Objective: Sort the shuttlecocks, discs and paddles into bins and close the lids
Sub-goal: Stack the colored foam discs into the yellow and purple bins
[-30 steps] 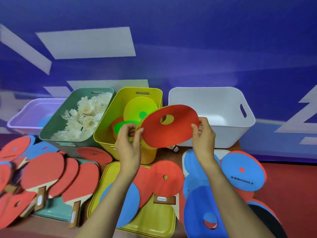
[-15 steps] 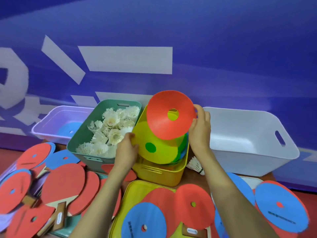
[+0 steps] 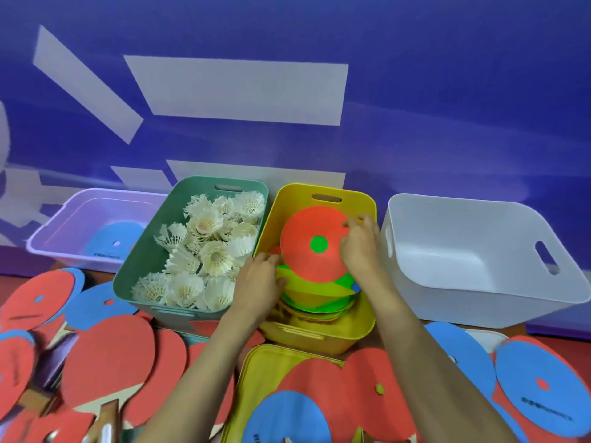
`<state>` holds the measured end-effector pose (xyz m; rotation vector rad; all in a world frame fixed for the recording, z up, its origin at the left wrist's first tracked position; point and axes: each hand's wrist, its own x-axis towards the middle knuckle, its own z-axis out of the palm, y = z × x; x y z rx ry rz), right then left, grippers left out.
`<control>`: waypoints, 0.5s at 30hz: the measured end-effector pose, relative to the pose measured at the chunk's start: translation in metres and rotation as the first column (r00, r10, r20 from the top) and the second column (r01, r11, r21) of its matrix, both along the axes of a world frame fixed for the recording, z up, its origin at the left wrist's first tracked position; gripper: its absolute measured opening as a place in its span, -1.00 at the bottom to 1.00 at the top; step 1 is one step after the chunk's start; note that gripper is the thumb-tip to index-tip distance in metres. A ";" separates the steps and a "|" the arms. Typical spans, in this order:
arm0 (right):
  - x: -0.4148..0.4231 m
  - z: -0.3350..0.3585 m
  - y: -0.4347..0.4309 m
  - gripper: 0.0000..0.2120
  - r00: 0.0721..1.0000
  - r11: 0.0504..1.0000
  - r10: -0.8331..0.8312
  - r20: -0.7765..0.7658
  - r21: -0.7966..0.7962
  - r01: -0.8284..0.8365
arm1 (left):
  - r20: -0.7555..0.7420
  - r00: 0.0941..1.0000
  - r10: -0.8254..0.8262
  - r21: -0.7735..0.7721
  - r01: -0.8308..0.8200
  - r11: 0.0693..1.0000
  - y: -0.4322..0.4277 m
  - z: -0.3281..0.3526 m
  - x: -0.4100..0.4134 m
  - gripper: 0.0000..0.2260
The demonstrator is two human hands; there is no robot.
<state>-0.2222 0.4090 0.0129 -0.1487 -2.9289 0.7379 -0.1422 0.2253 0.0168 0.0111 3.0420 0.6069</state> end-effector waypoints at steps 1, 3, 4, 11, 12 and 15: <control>0.003 -0.003 0.001 -0.65 1.000 0.999 0.022 0.011 0.025 -0.022 | -0.008 1.000 -0.001 0.019 0.001 1.000 0.001 0.000 0.000 -0.64; 0.009 -0.005 0.005 -0.67 0.999 0.998 0.049 0.016 0.038 -0.049 | -0.028 1.000 -0.001 0.049 0.002 0.999 0.003 0.000 0.001 -0.67; 0.012 -0.006 0.007 -0.67 0.998 0.998 0.056 0.008 0.027 -0.056 | -0.036 0.999 0.000 0.061 0.003 0.998 0.004 -0.001 0.002 -0.68; 0.046 0.009 0.032 -0.67 0.977 0.979 0.154 -0.149 -0.110 -0.171 | -0.110 0.994 0.025 0.142 -0.009 0.990 0.031 0.003 0.019 -0.66; 0.052 0.012 0.039 -0.68 0.966 0.972 0.175 -0.189 -0.123 -0.200 | -0.146 0.989 0.019 0.180 0.007 0.984 0.040 0.005 0.023 -0.63; 0.078 0.018 0.065 -0.70 0.934 0.963 0.186 -0.306 -0.132 -0.235 | -0.287 0.958 -0.025 0.264 0.104 0.959 0.072 0.011 0.038 -0.54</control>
